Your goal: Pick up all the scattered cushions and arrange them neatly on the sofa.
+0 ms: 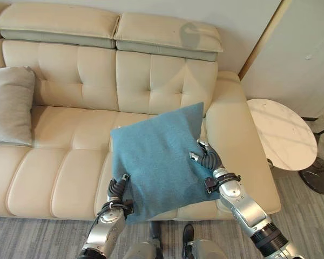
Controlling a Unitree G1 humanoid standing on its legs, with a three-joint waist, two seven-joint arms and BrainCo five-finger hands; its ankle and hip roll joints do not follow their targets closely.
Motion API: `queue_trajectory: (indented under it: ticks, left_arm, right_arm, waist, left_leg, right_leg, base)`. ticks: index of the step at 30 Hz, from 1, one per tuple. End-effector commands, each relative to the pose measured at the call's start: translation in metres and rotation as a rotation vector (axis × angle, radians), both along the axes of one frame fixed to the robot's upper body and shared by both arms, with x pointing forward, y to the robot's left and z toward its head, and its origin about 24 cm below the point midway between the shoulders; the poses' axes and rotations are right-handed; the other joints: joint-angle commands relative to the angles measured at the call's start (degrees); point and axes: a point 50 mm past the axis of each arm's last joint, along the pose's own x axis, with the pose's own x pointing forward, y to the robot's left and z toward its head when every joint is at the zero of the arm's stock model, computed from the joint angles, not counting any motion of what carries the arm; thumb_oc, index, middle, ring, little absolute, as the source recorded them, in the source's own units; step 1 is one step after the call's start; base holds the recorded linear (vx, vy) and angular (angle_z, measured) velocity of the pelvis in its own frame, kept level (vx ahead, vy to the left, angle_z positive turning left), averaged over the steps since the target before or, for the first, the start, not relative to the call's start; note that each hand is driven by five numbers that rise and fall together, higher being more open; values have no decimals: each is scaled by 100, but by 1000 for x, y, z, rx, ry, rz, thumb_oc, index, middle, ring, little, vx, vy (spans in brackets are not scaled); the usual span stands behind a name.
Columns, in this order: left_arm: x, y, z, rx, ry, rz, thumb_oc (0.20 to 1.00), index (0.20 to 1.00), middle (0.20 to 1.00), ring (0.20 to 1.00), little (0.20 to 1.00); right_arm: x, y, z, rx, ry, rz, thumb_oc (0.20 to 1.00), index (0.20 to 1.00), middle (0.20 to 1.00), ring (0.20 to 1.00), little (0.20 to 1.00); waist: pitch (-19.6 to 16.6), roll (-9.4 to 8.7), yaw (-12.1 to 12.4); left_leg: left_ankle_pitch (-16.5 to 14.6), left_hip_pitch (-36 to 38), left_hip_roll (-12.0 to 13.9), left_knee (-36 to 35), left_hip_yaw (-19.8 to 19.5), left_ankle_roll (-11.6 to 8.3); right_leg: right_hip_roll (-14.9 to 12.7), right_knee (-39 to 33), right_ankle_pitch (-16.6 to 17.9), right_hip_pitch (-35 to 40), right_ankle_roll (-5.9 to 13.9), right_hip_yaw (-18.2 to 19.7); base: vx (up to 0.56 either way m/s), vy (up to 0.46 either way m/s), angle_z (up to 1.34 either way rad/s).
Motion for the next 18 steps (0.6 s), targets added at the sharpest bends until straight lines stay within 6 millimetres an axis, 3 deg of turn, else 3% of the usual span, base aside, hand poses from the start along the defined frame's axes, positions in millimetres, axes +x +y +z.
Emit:
queue_trajectory:
  ticks: [1, 3, 4, 9, 12, 13, 14, 15, 18]
  left_arm:
    - [51, -36, 69, -17, -379, -107, 200, 200, 200, 200, 200]
    - [57, -38, 76, -7, -407, -111, 200, 200, 200, 200, 200]
    - [72, -41, 97, 19, -493, -106, 200, 200, 200, 200, 200]
    - [115, -46, 163, 121, -709, -95, 200, 200, 200, 200, 200]
    - [142, -53, 222, 202, -875, -91, 200, 200, 200, 200, 200]
    - [143, -53, 222, 202, -876, -91, 200, 200, 200, 200, 200]
    - [159, -56, 273, 286, -993, -89, 200, 200, 200, 200, 200]
    - [159, -56, 274, 287, -995, -89, 200, 200, 200, 200, 200]
    - [168, -60, 332, 465, -1116, -90, 200, 200, 200, 200, 200]
  right_arm:
    - [8, 37, 49, 184, -211, 113, 200, 200, 200, 200, 200]
    - [11, 38, 55, 195, -232, 104, 200, 200, 200, 200, 200]
    - [18, 42, 72, 233, -288, 90, 200, 200, 200, 200, 200]
    - [42, 52, 119, 317, -403, 71, 200, 200, 200, 200, 200]
    - [59, 56, 157, 394, -481, 45, 200, 200, 200, 200, 200]
    - [59, 56, 157, 394, -481, 45, 200, 200, 200, 200, 200]
    - [73, 55, 188, 474, -526, 5, 200, 200, 200, 200, 200]
    - [74, 55, 189, 475, -528, 6, 200, 200, 200, 200, 200]
    - [82, 56, 222, 451, -622, -27, 200, 200, 200, 200, 200]
  waist:
    - [-193, -128, 15]
    - [-173, -102, -5]
    - [-74, -61, -40]
    - [252, -2, -61]
    - [420, 6, -84]
    - [412, 6, -83]
    - [454, 25, -115]
    - [446, 18, -112]
    - [543, 48, -176]
  left_leg:
    - [-700, 436, 384, -40, -357, -356]
    - [-693, 396, 381, -40, -363, -352]
    - [-654, 245, 364, -40, -388, -342]
    - [-620, -578, 328, 347, -456, -321]
    - [-647, -1337, 326, 856, -469, -323]
    - [-647, -1348, 326, 859, -468, -322]
    - [-638, -1777, 334, 1065, -502, -347]
    - [-626, -1811, 332, 1070, -498, -344]
    - [-609, -2204, 349, 1202, -505, -378]
  right_leg:
    - [151, -599, -92, 159, 78, -152]
    - [152, -603, -107, 131, 70, -131]
    - [145, -563, -113, -24, 51, -92]
    - [83, -146, -115, -835, -11, 3]
    - [16, 323, -109, -1588, -71, 80]
    - [15, 325, -109, -1598, -71, 81]
    - [-20, 475, -102, -1986, -72, 104]
    - [-22, 475, -90, -2019, -74, 107]
    - [-47, 565, -56, -2405, -36, 144]
  base:
    - [58, -15, 4]
    - [-7, -4, 3]
    - [-36, -13, 6]
    - [-133, -11, 7]
    - [-140, -5, 8]
    - [-55, -5, 4]
    - [0, 0, 0]
    - [-24, -2, 3]
    - [-13, 2, 3]
